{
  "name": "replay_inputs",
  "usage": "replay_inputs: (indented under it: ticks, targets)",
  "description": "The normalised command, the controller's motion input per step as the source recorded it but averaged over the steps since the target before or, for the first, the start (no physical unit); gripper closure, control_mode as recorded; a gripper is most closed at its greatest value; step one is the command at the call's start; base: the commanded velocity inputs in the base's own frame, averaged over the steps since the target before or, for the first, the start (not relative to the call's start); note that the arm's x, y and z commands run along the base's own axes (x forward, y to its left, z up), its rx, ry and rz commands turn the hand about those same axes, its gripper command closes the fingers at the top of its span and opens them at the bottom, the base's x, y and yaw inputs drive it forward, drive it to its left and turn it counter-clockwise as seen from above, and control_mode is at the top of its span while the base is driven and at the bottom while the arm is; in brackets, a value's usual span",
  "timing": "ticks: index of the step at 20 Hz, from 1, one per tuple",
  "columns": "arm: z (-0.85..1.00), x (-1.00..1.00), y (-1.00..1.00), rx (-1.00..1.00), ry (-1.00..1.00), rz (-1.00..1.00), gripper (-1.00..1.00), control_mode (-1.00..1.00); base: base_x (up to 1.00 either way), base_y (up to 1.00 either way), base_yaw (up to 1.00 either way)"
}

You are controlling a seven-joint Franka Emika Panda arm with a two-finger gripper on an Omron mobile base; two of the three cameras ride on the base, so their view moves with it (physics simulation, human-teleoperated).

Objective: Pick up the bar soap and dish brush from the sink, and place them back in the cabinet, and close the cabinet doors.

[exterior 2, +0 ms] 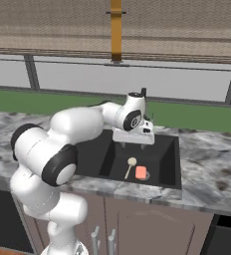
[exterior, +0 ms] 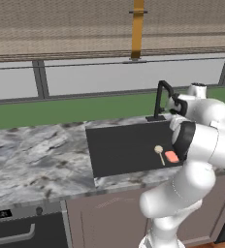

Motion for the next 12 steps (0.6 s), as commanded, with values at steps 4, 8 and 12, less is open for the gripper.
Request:
replay_inputs:
  ticks: [4, 8, 12]
  targets:
    - [-0.28, 0.24, -0.06, 0.0, 0.0, 0.0, -1.0, -1.0, 0.0, 0.0, 0.0]
    - [-0.27, 0.2, -0.07, 0.0, 0.0, 0.0, -1.0, -1.0, 0.0, 0.0, 0.0]
    - [-0.28, 0.23, -0.08, 0.0, 0.0, 0.0, -1.0, -1.0, 0.0, 0.0, 0.0]
